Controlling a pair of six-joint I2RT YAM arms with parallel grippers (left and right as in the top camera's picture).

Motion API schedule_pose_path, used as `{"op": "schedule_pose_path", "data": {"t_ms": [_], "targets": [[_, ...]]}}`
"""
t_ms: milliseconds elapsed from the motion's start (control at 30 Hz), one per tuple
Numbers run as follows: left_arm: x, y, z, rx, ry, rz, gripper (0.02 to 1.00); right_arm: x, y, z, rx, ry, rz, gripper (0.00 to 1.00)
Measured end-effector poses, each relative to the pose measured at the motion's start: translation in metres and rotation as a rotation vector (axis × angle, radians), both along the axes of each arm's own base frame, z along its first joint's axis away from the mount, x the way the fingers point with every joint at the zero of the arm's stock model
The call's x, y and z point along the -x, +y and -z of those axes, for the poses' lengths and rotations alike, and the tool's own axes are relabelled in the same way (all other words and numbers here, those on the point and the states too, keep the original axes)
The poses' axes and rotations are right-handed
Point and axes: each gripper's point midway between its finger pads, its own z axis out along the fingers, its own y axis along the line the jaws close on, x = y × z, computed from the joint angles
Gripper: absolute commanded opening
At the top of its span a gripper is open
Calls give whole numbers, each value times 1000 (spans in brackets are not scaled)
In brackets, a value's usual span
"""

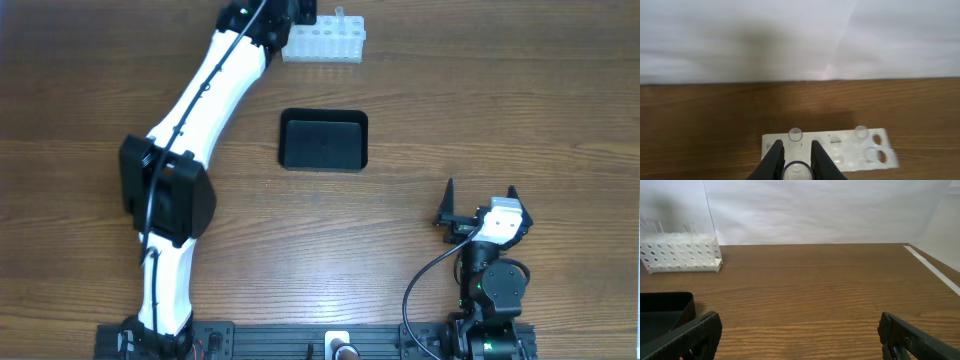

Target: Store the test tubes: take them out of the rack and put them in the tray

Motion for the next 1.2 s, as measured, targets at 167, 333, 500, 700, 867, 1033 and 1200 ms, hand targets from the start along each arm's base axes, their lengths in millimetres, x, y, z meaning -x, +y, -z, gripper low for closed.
{"op": "schedule_pose_path", "data": {"t_ms": [167,333,500,700,867,1033,1200], "targets": [[18,8,-27,-3,7,1,38,0,0,0,0,0,0,993],[49,16,-25,-32,114,12,36,0,0,0,0,0,0,991],[95,22,-7,-27,313,20,36,0,0,0,0,0,0,993],[143,23,19,-2,548,27,38,0,0,0,0,0,0,993],[162,18,26,36,641,39,36,0,0,0,0,0,0,993],[176,12,46,40,742,51,36,0,0,0,0,0,0,993],[175,4,87,14,836,53,31,0,0,0,0,0,0,991]]}}
